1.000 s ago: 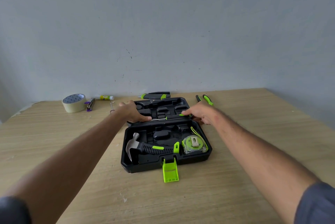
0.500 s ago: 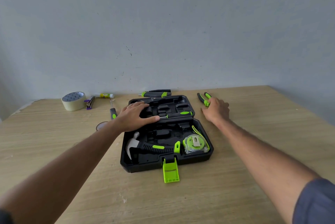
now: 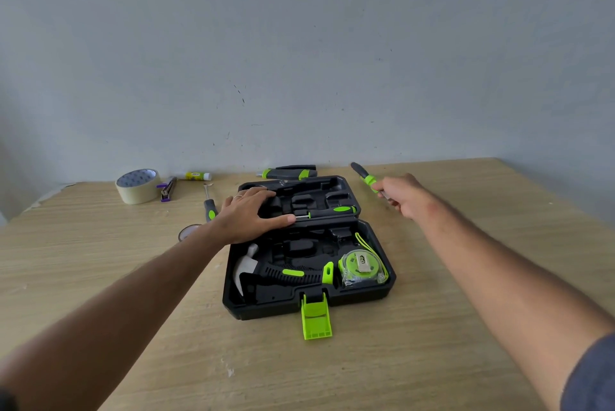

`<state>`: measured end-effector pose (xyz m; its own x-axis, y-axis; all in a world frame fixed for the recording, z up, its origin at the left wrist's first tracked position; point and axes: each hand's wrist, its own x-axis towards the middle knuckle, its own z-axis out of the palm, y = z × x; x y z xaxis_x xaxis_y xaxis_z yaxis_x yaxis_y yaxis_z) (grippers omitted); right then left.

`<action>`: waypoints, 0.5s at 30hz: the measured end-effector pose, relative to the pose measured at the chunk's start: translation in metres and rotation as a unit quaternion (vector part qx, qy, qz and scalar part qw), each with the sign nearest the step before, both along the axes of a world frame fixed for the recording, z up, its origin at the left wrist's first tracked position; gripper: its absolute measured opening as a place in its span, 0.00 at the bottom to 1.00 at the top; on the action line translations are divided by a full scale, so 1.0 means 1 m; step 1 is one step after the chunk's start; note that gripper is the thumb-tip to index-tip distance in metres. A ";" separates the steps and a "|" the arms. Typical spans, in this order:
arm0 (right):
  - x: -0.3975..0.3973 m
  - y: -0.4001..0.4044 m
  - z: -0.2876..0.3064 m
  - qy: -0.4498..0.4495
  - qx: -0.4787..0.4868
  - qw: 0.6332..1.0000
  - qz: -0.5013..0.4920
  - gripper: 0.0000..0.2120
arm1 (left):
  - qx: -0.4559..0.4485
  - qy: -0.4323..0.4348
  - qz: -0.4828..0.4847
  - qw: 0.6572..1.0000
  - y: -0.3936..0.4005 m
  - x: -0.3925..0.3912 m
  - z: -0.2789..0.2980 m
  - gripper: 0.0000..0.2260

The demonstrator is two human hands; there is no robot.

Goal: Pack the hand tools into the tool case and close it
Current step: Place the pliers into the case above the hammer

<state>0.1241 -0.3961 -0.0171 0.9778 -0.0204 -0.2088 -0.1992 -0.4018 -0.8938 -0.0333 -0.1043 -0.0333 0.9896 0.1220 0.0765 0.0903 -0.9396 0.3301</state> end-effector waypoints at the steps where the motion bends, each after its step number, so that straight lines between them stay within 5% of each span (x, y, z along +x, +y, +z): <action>1: -0.002 0.002 0.004 0.007 0.016 1.000 0.013 0.07 | -0.001 -0.003 0.001 1.000 0.000 0.000 0.001 0.42; 12: -0.019 0.043 0.021 -0.111 0.027 0.967 0.230 0.13 | -0.151 -0.123 0.024 0.981 0.023 0.007 0.019 0.17; 15: -0.022 0.052 0.019 -0.146 0.006 0.954 0.261 0.14 | -0.200 -0.119 0.006 0.973 0.028 0.005 0.031 0.19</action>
